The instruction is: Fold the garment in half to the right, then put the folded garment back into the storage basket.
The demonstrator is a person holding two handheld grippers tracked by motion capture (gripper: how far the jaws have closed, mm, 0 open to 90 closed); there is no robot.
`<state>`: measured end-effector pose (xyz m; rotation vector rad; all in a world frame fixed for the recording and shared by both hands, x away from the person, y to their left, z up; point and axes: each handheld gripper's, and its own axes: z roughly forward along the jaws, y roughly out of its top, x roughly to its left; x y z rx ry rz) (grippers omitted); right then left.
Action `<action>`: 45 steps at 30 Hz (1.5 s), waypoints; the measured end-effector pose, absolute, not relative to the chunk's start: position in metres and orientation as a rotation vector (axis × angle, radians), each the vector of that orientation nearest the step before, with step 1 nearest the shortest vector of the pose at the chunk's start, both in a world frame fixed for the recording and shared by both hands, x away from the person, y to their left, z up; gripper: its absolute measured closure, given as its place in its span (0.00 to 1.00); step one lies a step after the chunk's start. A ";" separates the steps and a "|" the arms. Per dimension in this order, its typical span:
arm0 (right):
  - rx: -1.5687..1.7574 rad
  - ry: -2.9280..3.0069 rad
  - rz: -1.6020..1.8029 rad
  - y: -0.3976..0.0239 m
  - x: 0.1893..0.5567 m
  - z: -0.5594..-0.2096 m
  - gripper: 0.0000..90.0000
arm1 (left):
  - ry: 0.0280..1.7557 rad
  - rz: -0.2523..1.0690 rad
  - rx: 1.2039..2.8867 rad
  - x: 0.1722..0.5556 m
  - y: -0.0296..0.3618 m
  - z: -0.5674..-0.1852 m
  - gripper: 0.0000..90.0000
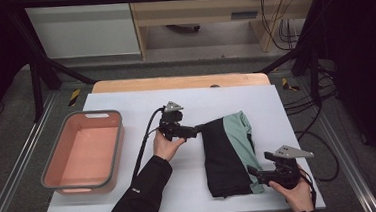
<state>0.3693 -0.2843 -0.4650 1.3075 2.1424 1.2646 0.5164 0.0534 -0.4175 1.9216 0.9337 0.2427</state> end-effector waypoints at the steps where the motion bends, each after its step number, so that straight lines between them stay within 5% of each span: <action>1: 1.305 2.142 1.265 -0.284 0.369 -0.465 0.14 | 0.934 0.243 1.917 0.518 0.052 -0.418 0.06; 25: 1.303 2.154 1.262 -0.284 0.369 -0.466 0.14 | 1.009 0.202 1.958 0.541 0.028 -0.441 0.08; 33: 1.313 2.167 1.255 -0.284 0.369 -0.466 0.15 | 1.083 0.164 1.953 0.549 0.026 -0.454 0.16; 40: 1.370 2.193 1.203 -0.287 0.365 -0.468 0.48 | 1.091 0.154 1.982 0.548 0.026 -0.458 0.16; 45: 1.425 2.241 1.189 -0.289 0.368 -0.473 0.60 | 1.076 0.158 1.976 0.546 0.026 -0.454 0.16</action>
